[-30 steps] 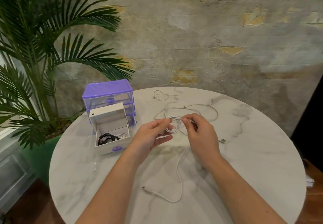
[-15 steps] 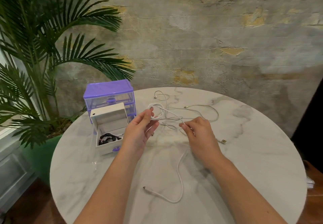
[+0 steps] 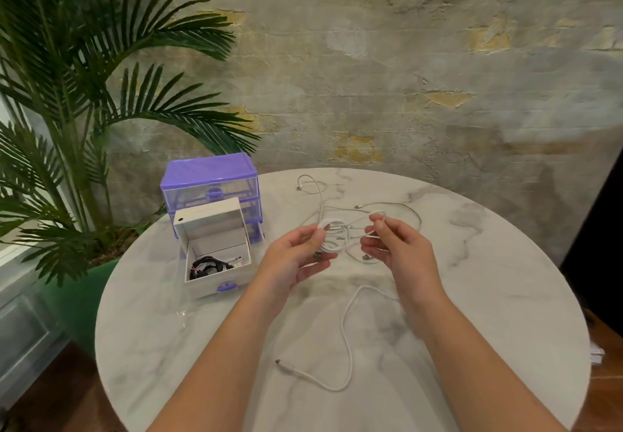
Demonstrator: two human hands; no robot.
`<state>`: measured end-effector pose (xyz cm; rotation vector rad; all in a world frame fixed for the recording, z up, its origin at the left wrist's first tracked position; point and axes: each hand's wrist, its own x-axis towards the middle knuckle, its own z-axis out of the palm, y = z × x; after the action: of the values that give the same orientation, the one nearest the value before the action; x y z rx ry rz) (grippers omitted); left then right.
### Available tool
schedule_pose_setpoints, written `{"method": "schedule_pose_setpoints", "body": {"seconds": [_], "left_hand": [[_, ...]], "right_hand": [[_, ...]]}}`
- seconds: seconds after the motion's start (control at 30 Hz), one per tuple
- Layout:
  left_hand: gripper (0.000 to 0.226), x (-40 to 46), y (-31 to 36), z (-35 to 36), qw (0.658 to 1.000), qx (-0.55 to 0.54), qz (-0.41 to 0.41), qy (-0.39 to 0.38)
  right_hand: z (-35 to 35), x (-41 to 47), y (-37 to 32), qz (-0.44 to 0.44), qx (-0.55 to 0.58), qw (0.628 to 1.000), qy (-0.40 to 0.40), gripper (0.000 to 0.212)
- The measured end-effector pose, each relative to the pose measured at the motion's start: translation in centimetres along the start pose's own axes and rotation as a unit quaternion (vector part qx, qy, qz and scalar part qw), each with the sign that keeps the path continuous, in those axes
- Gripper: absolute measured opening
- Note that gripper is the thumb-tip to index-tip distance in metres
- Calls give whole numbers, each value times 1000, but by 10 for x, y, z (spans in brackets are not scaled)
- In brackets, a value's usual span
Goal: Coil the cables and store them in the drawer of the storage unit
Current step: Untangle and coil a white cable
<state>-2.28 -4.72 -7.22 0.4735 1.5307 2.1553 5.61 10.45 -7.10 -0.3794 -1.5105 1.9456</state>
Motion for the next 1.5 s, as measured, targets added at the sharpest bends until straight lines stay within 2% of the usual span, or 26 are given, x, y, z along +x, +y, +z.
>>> {"method": "schedule_pose_setpoints", "body": {"seconds": [0.1,0.17,0.37,0.53,0.6,0.73,0.97,1.1,1.3,1.4,1.5], "left_hand": [[15,-2,-3,3,999,30,-10,-19],[15,-3,-3,3,999,31,-11,-27],[22,-6,1,3,998,6,-36,-42],[37,-6,4,3,998,-22,-49,-37],[43,-6,6,2,996,-41,-61,-47],[44,-8,7,2,992,-32,-91,-79],[37,-7,5,2,990,-23,-98,-103],[43,-5,1,3,994,52,-64,-68],[23,0,-6,9,988,120,62,70],[23,3,-4,6,978,117,117,126],[22,5,-3,1,972,88,146,160]], "right_hand": [[-3,2,-1,56,87,994,-22,18],[-3,2,0,85,102,990,-43,15],[-3,1,1,124,7,988,-92,18],[2,-2,-4,160,21,970,-183,25],[3,-4,-7,165,42,962,-215,27],[4,-8,-7,145,15,961,-236,10],[6,-9,-3,129,36,958,-252,36],[6,-8,-3,129,51,968,-209,34],[8,-9,-2,135,12,970,-201,35],[9,-11,2,122,-50,972,-195,43],[10,-12,2,83,-142,967,-197,38]]}}
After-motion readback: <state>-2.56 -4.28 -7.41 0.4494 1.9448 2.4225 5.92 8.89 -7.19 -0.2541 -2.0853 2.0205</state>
